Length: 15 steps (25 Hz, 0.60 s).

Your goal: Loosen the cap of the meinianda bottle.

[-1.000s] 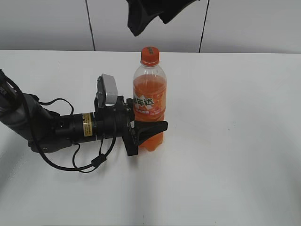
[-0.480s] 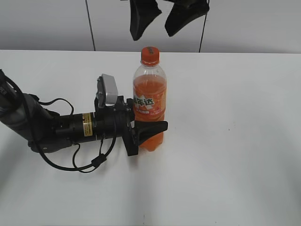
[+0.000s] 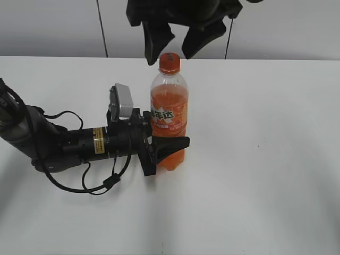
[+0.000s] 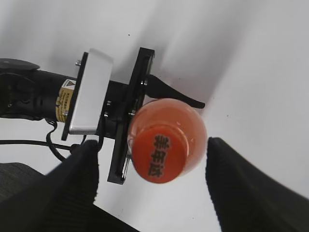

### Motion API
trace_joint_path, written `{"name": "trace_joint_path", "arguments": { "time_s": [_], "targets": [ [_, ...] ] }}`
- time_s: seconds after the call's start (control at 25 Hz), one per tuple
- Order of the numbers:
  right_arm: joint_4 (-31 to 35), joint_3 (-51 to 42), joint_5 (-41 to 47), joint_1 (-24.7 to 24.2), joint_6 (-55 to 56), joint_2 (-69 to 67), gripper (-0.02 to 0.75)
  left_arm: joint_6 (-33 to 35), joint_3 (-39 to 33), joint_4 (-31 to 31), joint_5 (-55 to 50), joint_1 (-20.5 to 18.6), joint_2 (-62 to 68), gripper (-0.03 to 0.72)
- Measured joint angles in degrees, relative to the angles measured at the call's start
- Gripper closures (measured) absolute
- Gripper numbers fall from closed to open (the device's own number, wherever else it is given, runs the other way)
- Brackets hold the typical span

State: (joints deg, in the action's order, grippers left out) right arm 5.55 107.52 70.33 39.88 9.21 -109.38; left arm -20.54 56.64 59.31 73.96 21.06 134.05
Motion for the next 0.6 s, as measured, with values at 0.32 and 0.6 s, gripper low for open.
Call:
{"name": "trace_joint_path", "arguments": {
  "time_s": [0.32, 0.6],
  "targets": [
    [0.0, 0.0, 0.0, 0.0, -1.0, -1.1, 0.224, 0.0, 0.0, 0.0, 0.0, 0.0, 0.0, 0.293],
    [-1.1, 0.0, 0.0, 0.0, -1.4, -1.1, 0.224, 0.0, 0.0, 0.0, 0.0, 0.0, 0.0, 0.293]
  ]
}}
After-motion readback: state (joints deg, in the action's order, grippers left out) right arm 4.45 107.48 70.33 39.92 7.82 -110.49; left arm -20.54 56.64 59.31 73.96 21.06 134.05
